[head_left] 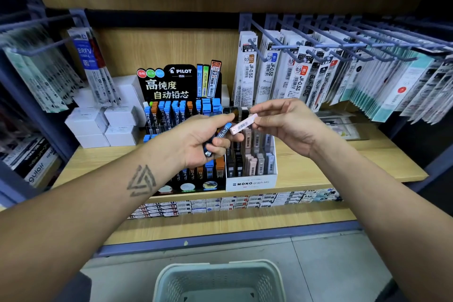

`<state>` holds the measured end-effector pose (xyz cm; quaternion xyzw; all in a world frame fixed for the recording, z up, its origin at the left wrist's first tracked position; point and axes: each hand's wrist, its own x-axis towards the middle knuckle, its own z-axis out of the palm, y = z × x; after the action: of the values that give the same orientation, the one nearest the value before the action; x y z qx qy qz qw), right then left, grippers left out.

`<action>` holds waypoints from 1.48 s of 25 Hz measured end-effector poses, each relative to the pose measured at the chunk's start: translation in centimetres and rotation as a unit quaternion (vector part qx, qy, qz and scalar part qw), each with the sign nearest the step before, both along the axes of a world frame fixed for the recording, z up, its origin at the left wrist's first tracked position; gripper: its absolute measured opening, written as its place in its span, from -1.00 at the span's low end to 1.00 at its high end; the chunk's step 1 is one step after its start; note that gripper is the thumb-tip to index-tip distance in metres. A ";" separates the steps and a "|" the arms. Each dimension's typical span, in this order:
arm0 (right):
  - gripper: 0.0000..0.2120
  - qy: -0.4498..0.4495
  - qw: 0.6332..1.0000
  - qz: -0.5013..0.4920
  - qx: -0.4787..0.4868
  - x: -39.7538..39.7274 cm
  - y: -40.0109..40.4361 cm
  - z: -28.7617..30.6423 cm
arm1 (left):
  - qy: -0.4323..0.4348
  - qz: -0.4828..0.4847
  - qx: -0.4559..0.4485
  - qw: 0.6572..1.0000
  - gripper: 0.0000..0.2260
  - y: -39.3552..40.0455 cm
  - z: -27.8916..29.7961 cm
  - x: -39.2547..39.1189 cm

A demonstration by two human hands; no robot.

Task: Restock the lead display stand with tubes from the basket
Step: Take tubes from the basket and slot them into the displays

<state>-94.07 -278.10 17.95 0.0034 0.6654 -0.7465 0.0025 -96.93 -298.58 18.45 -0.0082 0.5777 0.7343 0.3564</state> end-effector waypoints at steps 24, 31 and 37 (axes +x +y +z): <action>-0.86 0.143 0.782 -0.037 0.605 -1.9 -0.9 -1.2 | 0.101 0.098 -0.102 0.985 -0.76 0.6 -0.3 -1.1; -0.87 0.154 0.748 -0.004 0.646 -1.8 -1.5 -2.1 | 0.101 0.091 -0.097 0.986 -0.79 0.6 0.0 -0.8; -0.73 0.178 0.740 -0.009 0.649 -1.4 -1.5 -2.4 | 0.100 0.078 -0.104 0.987 -0.77 0.7 -0.1 -0.6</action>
<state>-95.48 -279.62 15.55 -0.1233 0.9769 -0.1215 -0.1256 -97.53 -297.85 18.38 -0.0166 0.6809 0.6932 0.2358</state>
